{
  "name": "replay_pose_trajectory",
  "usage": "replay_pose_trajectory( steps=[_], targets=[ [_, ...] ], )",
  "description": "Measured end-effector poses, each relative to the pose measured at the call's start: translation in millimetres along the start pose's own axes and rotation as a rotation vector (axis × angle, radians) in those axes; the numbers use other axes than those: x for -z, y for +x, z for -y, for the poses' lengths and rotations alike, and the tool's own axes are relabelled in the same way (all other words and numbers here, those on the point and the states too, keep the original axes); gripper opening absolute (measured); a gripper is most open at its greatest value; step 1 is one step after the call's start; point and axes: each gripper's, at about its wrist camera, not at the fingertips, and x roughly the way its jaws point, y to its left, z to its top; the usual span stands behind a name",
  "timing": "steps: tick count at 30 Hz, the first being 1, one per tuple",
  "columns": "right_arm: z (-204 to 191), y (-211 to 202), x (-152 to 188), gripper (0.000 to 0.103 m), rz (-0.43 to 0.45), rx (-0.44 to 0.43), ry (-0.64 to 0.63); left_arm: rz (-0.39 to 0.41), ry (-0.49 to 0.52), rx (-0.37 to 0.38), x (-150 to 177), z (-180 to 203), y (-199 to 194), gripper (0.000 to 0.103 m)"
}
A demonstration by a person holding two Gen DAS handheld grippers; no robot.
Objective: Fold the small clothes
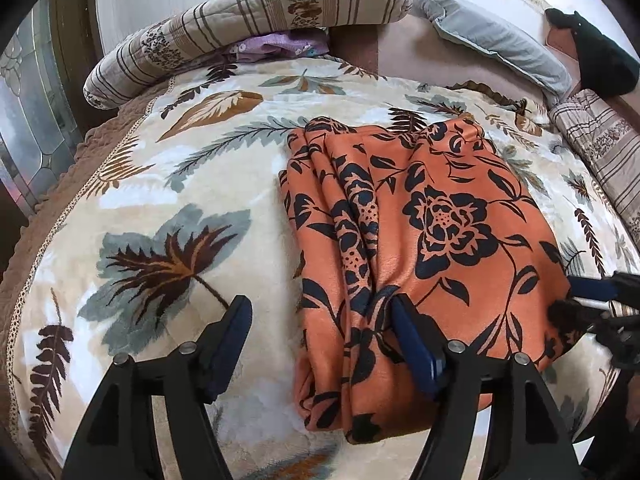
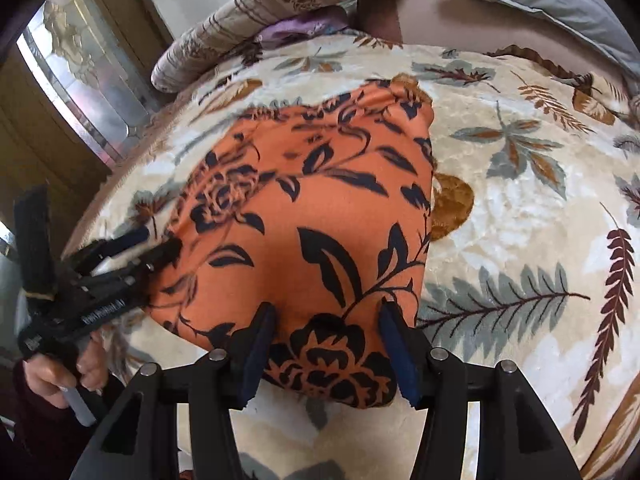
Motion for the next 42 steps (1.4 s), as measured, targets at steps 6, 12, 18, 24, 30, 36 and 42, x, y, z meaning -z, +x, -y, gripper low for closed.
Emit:
replay_pose_trajectory(
  steps=[6, 12, 18, 24, 30, 36, 42],
  targets=[
    [2.4, 4.9, -1.7, 0.058, -0.021, -0.003, -0.015, 0.081, 0.007, -0.01, -6.1, -0.5, -21.6, 0.073],
    [12.4, -17.6, -28.3, 0.058, 0.043, -0.041, 0.03, 0.148, -0.009, -0.025, -19.1, -0.1, -30.5, 0.074],
    [25.7, -12.0, -71.1, 0.058, 0.142, -0.042, 0.117, 0.031, -0.057, -0.048, -32.5, -2.2, 4.2, 0.074],
    [43.6, 45.8, -78.5, 0.058, 0.059, -0.078, 0.211, -0.038, -0.079, -0.058, -31.0, -2.4, 26.0, 0.084],
    [38.4, 22.3, -67.4, 0.058, 0.07, -0.069, 0.189, -0.015, -0.057, -0.091, -28.6, 1.8, 21.5, 0.084],
    [30.9, -7.8, -40.3, 0.058, 0.108, -0.093, 0.152, -0.006, -0.043, -0.104, -28.6, 2.7, 20.9, 0.084],
    [22.8, 0.0, -17.3, 0.058, 0.05, -0.106, 0.131, -0.009, -0.044, -0.104, -28.5, 3.4, 20.9, 0.084]
  ],
)
